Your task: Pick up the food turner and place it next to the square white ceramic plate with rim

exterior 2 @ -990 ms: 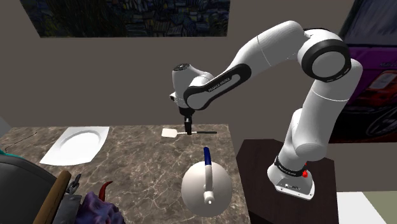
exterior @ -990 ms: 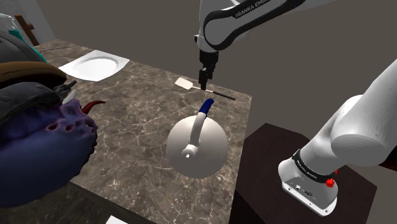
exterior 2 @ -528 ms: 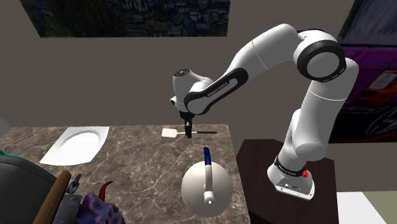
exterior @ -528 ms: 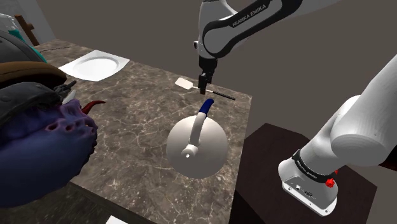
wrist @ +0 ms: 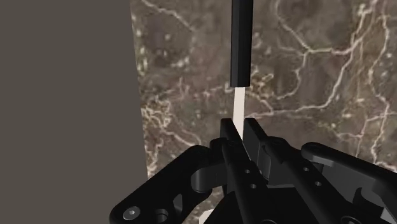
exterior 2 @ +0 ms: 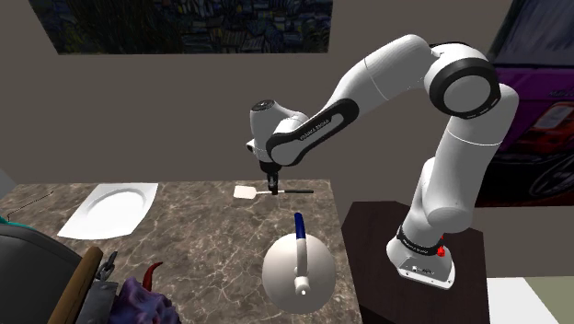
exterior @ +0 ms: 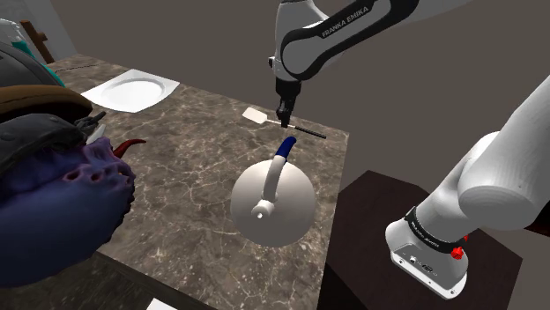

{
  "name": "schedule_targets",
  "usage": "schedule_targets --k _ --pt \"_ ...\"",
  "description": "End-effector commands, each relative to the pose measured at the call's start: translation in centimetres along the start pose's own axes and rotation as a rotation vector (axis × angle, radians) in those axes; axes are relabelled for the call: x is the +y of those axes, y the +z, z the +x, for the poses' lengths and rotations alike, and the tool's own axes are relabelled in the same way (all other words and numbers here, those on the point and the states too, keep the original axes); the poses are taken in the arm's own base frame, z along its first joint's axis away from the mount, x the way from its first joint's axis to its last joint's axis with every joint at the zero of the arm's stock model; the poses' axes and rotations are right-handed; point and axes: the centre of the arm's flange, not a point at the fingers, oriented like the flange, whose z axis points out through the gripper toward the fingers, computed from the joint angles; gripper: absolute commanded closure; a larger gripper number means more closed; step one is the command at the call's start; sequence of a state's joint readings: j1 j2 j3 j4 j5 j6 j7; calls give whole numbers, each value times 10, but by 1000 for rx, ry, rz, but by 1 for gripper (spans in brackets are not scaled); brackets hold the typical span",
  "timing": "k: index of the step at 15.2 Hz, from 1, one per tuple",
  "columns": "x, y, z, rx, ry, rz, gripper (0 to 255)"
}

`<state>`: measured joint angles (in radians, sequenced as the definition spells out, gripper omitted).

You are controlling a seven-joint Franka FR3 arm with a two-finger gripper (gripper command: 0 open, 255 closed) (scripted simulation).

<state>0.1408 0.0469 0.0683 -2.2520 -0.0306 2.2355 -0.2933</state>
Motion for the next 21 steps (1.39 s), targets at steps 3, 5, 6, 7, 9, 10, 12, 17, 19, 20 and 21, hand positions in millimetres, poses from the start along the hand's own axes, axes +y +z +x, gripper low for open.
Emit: schedule_targets --k 3,5,6,7,9,10,12,17,19,20,21 --pt "0 0 0 0 0 0 255" --pt "0 0 0 0 0 0 255" --pt "0 0 0 0 0 0 255" --pt "0 -5 0 0 0 0 255" --pt "0 -16 -1 0 0 0 255" --pt "0 -21 -1 0 0 0 255" --pt "0 -32 -2 0 0 0 255" --pt "0 -58 -4 0 0 0 255" --pt "0 -68 -5 0 0 0 255" --pt "0 -74 -5 0 0 0 255" --pt "0 -79 -5 0 0 0 255"
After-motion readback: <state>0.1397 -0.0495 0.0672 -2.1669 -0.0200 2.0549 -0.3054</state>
